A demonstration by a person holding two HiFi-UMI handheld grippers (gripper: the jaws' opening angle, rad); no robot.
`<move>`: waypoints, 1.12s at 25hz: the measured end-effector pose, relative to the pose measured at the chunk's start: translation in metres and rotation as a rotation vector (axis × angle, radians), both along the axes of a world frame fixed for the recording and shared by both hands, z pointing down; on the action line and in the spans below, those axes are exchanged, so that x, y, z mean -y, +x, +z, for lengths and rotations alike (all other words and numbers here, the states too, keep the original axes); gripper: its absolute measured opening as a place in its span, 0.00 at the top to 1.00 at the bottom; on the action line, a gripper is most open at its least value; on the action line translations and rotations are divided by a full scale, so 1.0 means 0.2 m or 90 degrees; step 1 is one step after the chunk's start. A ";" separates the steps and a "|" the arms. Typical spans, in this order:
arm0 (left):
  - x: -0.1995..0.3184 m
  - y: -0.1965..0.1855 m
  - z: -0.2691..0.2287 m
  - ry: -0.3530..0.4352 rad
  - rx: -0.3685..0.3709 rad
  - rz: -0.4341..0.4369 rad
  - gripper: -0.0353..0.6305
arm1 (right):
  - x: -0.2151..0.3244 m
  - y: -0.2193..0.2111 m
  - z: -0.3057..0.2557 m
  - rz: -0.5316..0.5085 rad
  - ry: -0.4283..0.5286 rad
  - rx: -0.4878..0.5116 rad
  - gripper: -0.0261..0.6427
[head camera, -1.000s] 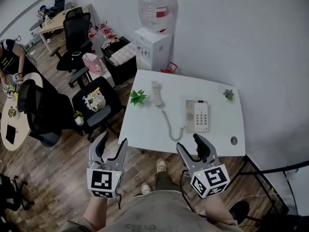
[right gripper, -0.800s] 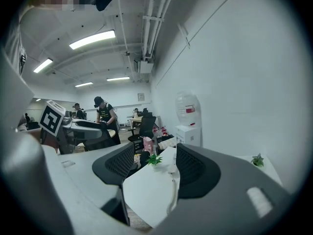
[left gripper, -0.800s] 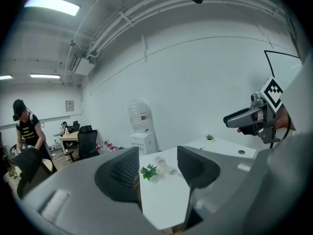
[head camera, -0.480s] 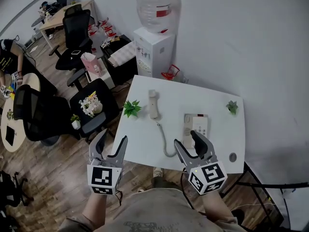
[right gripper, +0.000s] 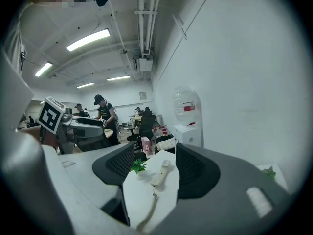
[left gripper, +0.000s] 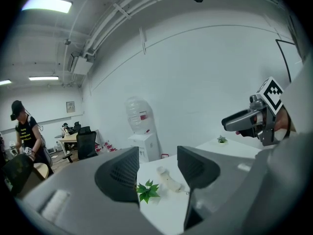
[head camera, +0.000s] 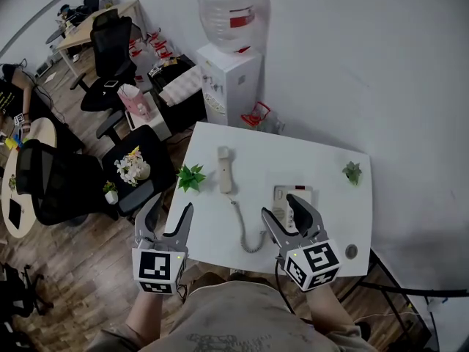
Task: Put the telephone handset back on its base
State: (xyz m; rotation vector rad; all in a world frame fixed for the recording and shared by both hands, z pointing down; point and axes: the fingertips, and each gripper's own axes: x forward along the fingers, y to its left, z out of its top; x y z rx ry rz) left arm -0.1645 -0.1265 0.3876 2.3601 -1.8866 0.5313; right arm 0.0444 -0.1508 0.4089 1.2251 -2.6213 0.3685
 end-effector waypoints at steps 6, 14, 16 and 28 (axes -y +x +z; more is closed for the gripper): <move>0.05 -0.04 -0.01 -0.006 0.016 0.006 0.58 | 0.04 -0.04 0.02 -0.004 -0.009 -0.002 0.54; 0.11 -0.13 -0.05 -0.003 0.016 0.032 0.58 | 0.06 -0.09 0.01 0.045 -0.019 0.000 0.54; 0.12 -0.17 -0.06 0.002 0.018 0.040 0.58 | 0.07 -0.10 0.01 0.059 -0.022 -0.001 0.54; 0.16 -0.31 -0.04 0.002 -0.013 0.056 0.58 | 0.14 -0.30 0.16 0.092 -0.061 0.008 0.53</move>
